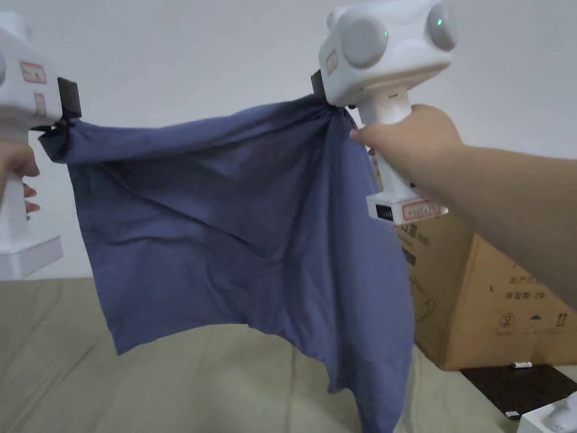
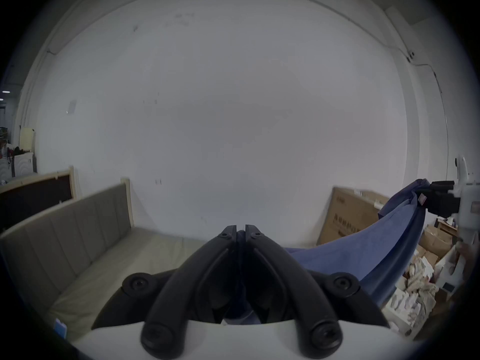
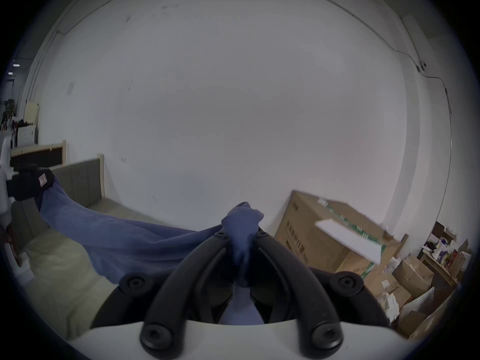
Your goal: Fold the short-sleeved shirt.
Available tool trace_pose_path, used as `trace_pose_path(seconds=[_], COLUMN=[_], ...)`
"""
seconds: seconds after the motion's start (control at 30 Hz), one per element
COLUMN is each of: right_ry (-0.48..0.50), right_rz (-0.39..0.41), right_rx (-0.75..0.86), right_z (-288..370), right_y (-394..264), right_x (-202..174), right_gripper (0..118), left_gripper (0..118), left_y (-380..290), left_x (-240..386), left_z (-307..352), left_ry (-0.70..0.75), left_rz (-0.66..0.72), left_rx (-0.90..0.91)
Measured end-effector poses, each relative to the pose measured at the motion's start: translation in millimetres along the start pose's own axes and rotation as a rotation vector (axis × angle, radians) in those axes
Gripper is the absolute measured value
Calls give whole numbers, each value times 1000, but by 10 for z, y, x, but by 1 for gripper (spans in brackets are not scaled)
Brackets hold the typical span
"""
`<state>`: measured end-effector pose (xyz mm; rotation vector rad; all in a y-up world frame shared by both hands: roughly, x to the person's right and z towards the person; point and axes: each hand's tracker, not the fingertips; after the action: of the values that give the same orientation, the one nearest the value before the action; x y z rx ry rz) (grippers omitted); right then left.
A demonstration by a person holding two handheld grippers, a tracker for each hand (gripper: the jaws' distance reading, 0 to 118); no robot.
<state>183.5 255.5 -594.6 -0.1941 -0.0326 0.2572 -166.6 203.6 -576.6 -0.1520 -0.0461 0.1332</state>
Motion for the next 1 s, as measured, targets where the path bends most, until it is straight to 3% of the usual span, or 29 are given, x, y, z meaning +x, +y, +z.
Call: trace_pose_path(seconds=[0.13,0.23,0.4,0.43,0.53,0.7,0.9,0.93,0.97,1.0], right_ry=[58,149,317,344,399,415,429,415,409,404], right_rz=[-43,-91,-118,-161,-239,-204,-212,-252,-298,-383], right_rx=[-179,-435,-726,-742,-723,-664,-747,-776,-806,-802], right_z=[-166,-245,433,723,1428,2412,2503,2428,2334,2278], right_y=[-1329,-2505,-3969,-4158,-4370,-4118,-4181,-4229,-4283,-4307], right_x=[-308,-557,-829,-859,-802,-742,-733,-718,-680,-625], right_gripper=[9,9,9,9,9,9,9,10,13,42], left_gripper=[5,5,5,5,5,5,5,8,21,63], left_y=[-1113,-2199,-3570,-3726,-3846,-3553,-3540,-3587,-3613,-3625], left_x=[-125,-233,-429,-455,-494,-524,-698,-682,-718,-754], left_z=[-154,-150,528,724,1418,2206,2282,2246,2214,2190], left_ry=[2,-29,-131,-142,-227,-211,-199,-176,-166,-158], left_rz=[17,-7,21,13,32,24,171,214,250,285], left_rx=[-264,-545,-786,-831,-831,-759,-798,-802,-803,-792])
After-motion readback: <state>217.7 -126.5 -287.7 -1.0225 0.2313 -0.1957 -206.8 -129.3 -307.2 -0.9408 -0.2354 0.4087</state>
